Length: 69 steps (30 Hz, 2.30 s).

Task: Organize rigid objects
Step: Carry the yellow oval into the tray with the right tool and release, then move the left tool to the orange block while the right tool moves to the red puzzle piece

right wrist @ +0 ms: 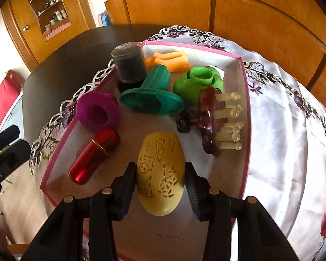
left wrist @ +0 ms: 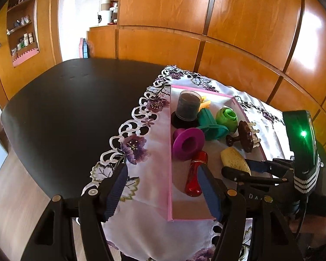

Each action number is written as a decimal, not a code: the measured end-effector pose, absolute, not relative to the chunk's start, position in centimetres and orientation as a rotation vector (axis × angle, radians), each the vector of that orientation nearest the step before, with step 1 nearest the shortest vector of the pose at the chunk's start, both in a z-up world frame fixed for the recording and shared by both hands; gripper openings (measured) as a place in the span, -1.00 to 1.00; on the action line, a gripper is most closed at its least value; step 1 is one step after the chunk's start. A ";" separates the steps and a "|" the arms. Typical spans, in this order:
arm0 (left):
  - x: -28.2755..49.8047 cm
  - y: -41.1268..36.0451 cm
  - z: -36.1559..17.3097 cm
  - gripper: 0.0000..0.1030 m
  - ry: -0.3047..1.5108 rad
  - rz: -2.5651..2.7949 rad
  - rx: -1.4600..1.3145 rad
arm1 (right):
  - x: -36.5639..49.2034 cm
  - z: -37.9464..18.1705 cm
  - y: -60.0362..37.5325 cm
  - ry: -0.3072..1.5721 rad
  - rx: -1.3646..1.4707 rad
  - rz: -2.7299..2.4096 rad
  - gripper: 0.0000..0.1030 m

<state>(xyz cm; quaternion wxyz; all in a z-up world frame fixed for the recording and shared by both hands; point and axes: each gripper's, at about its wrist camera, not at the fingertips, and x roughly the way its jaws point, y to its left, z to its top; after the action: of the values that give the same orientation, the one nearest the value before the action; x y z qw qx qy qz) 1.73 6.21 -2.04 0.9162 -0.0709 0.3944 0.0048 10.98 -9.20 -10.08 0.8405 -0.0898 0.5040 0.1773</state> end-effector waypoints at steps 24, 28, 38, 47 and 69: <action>0.6 4.6 -0.4 0.34 0.771 0.004 -0.114 | 5.1 -5.1 -12.3 0.876 -0.149 0.335 -0.09; 0.5 4.0 -0.4 0.35 0.772 -0.004 -0.106 | 4.1 -3.9 -13.2 0.813 -0.161 0.262 -0.09; 0.6 2.0 -0.2 0.35 0.769 -0.039 -0.063 | 3.3 -2.0 -16.6 0.732 -0.121 0.155 -0.09; 1.0 -0.4 0.0 0.35 0.772 -0.083 -0.021 | 3.2 -0.4 -21.1 0.701 -0.110 0.084 -0.09; 2.7 -9.1 0.6 0.35 0.773 -0.262 0.142 | 3.2 1.8 -43.2 0.642 -0.030 -0.399 -0.09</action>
<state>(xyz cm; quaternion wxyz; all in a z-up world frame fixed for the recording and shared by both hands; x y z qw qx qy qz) 2.72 -9.14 0.64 0.9154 0.0691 0.3755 -0.1275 3.22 -43.22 1.75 0.9294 -0.0147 0.3133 -0.1948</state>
